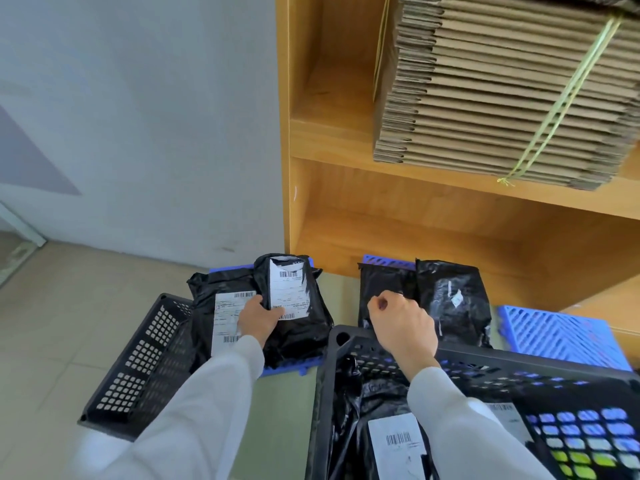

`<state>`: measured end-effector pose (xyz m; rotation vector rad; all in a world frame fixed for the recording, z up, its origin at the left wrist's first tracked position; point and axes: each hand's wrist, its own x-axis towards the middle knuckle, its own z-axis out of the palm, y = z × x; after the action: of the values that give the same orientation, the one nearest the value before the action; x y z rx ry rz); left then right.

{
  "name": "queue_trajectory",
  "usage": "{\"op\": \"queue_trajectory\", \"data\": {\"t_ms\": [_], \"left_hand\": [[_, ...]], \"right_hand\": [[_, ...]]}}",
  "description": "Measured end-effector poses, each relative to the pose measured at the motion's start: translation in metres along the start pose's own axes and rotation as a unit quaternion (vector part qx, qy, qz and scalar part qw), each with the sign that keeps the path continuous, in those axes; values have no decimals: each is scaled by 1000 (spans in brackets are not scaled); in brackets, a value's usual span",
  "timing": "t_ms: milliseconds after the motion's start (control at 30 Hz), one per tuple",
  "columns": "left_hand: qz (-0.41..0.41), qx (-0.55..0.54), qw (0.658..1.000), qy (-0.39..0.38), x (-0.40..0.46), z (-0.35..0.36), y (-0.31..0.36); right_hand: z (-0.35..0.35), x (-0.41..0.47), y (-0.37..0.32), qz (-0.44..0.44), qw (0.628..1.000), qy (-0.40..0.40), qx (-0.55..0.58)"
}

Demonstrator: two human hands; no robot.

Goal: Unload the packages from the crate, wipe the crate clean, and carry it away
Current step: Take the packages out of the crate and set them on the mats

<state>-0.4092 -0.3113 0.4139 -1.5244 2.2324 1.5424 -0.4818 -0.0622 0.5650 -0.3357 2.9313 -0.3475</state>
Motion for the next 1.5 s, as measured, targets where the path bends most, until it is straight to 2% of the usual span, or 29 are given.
{"op": "queue_trajectory", "data": {"t_ms": [133,267,433,567,700,800,1000,1100,1233,1500], "left_hand": [[32,46,998,24,-17,-4,7],[97,172,978,70,-37,-19,7],[178,86,978,61,-73,-32,25],[218,-29,975,20,-116,-40,46],[245,-117,963,-3,-168,-43,68],[272,-122,954,12,-211,-33,78],[341,-60,937,46,-290,5,83],[339,-16,940,23,-314,28,75],[279,28,959,-38,-332,55,57],[169,2,980,-102,-335,87,15]], "right_hand": [[0,0,1,0,1000,-1,16],[-6,-5,0,-19,999,-12,39],[-8,-4,6,-58,990,-26,123],[-16,-8,17,-96,963,-66,243],[-35,-24,36,-129,952,-56,273],[-55,-45,61,-153,938,-50,306],[-80,-90,125,-164,920,-49,354],[-76,-106,157,-139,926,-49,348],[-60,-121,191,-99,926,-79,357],[-6,-126,233,-41,916,-178,357]]}}
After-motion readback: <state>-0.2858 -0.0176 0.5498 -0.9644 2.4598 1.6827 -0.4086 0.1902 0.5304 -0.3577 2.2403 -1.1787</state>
